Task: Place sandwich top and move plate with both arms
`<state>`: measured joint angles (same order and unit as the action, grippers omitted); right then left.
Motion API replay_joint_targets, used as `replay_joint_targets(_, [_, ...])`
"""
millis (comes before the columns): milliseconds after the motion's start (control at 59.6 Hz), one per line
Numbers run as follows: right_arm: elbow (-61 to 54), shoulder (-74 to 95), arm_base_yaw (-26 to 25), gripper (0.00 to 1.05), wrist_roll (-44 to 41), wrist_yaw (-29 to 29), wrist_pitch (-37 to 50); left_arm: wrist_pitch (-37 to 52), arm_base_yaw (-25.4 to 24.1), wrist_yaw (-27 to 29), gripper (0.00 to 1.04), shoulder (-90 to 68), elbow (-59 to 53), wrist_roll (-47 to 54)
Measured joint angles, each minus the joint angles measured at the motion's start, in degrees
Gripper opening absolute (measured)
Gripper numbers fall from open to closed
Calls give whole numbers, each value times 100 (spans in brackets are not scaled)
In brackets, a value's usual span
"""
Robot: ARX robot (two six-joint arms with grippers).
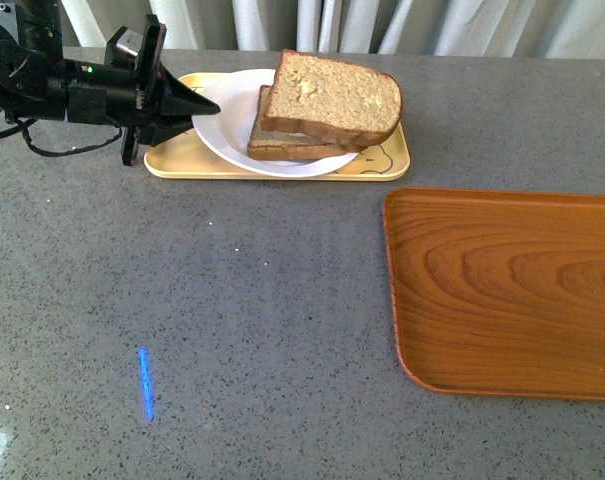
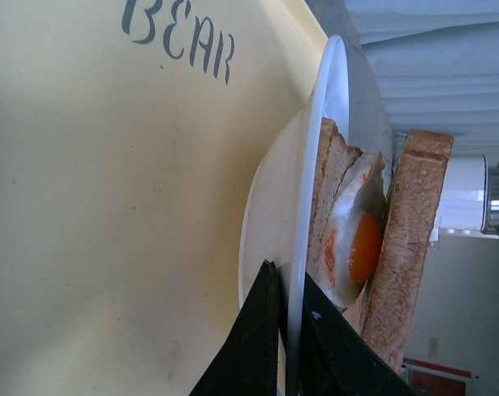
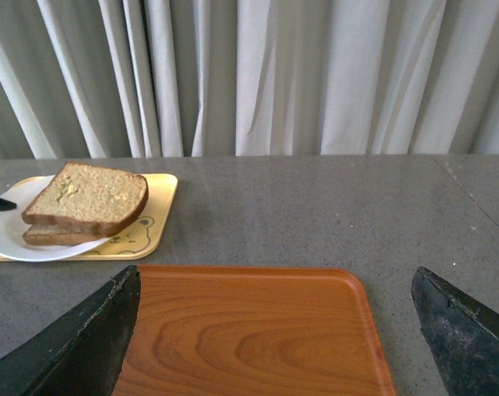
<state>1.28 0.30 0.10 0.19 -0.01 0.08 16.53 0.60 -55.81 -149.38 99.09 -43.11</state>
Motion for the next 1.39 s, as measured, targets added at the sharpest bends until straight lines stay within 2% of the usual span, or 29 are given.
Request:
replay_joint_targets(269, [0, 0, 0, 96, 0, -2, 0, 138, -7, -83, 73, 7, -15, 79])
replay_joint_targets(436, [0, 0, 0, 96, 2, 0, 0, 20, -22, -103, 97, 157, -114, 326])
replay_joint_targets(823, [0, 0, 0, 96, 2, 0, 0, -138, -376, 111, 96, 498, -614, 855])
replay_joint_targets(923, [0, 0, 0, 96, 0, -2, 0, -459, -433, 210, 96, 549, -616, 1156])
replay_joint_targets(1192, [0, 0, 0, 96, 2, 0, 0, -463, -404, 227, 96, 579, -627, 1362])
replay_joint_targets(1393, [0, 0, 0, 96, 0, 0, 0, -767, -328, 426, 96, 717, -730, 1974])
